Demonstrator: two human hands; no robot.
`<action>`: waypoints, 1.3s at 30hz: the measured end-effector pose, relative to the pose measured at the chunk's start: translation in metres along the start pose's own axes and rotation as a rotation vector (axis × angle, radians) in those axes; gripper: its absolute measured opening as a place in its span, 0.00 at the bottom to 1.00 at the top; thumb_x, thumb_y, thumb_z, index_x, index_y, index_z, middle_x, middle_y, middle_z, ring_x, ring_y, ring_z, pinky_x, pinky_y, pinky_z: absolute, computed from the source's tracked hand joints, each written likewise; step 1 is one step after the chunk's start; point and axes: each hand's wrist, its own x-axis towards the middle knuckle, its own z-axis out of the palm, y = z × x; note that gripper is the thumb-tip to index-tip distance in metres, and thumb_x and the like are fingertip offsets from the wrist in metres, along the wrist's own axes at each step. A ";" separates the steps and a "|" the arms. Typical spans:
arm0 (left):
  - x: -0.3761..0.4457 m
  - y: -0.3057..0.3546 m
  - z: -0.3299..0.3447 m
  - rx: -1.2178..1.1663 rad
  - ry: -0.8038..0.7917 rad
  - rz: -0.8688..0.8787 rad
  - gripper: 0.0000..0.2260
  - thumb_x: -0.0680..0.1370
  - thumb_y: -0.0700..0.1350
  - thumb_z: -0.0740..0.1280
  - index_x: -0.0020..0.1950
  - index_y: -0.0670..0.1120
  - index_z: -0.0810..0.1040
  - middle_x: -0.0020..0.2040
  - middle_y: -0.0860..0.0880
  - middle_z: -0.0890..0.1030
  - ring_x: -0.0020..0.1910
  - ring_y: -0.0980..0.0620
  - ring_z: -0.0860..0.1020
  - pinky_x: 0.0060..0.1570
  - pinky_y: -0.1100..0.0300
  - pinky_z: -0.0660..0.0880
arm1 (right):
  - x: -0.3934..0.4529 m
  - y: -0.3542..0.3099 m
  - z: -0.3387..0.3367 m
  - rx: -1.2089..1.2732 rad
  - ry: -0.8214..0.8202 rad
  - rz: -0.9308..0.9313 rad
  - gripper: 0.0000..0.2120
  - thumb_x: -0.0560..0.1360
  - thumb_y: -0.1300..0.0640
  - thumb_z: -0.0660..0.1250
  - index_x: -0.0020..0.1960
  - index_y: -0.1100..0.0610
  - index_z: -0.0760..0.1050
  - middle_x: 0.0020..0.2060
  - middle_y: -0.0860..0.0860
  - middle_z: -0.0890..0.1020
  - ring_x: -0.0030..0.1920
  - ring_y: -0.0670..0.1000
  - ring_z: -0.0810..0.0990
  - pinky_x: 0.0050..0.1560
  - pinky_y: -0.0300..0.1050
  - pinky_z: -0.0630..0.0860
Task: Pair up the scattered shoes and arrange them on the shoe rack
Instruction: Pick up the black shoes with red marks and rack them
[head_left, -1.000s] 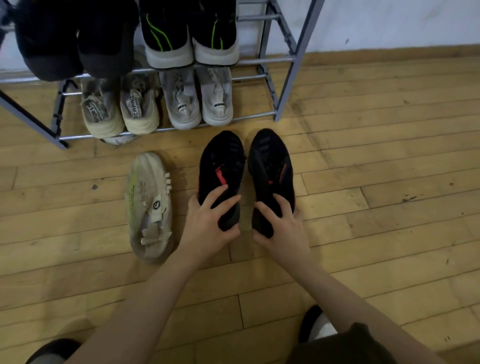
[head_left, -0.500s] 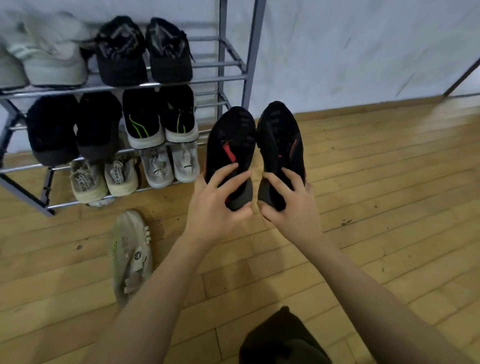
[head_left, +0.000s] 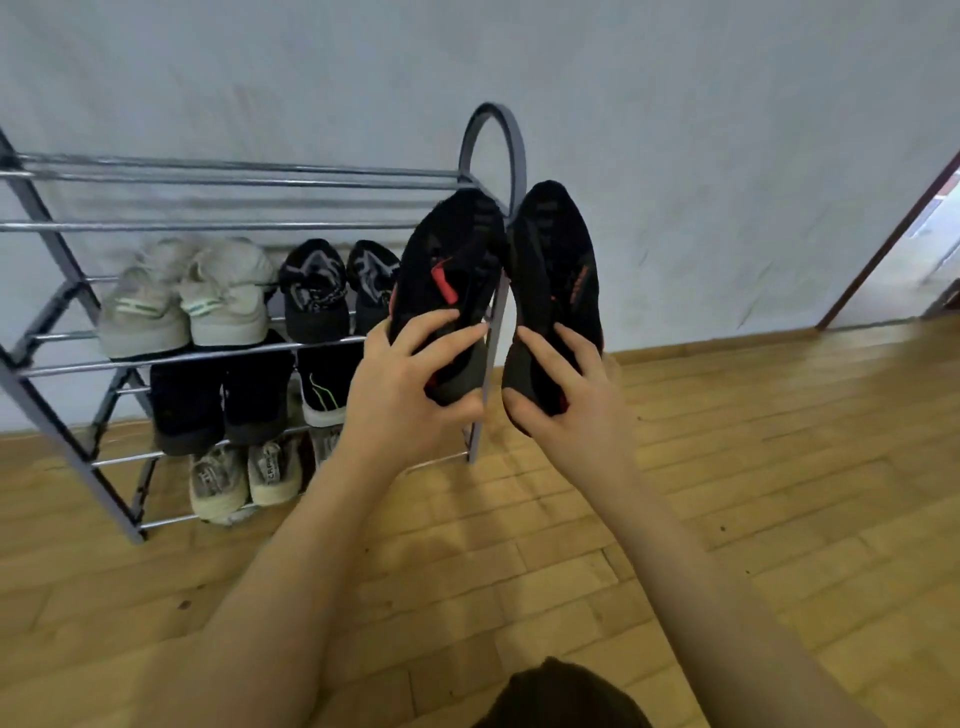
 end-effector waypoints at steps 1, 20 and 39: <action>0.004 -0.003 -0.009 0.017 0.027 0.009 0.24 0.67 0.57 0.63 0.63 0.55 0.76 0.64 0.52 0.74 0.60 0.36 0.70 0.58 0.51 0.67 | 0.007 -0.007 0.001 0.008 -0.001 -0.021 0.27 0.70 0.43 0.67 0.68 0.39 0.66 0.68 0.49 0.68 0.63 0.58 0.67 0.58 0.54 0.73; 0.124 -0.131 -0.087 0.170 0.004 -0.184 0.29 0.65 0.63 0.59 0.65 0.56 0.74 0.68 0.46 0.68 0.58 0.37 0.71 0.56 0.44 0.72 | 0.190 -0.088 0.101 0.209 -0.114 -0.115 0.25 0.70 0.41 0.66 0.67 0.38 0.68 0.67 0.47 0.68 0.66 0.56 0.66 0.61 0.54 0.72; 0.128 -0.146 -0.080 0.260 -0.082 -0.172 0.21 0.76 0.51 0.66 0.68 0.54 0.70 0.68 0.48 0.68 0.62 0.39 0.68 0.59 0.48 0.69 | 0.194 -0.093 0.122 0.128 -0.116 -0.132 0.21 0.76 0.45 0.63 0.68 0.45 0.68 0.73 0.55 0.60 0.70 0.61 0.60 0.67 0.59 0.63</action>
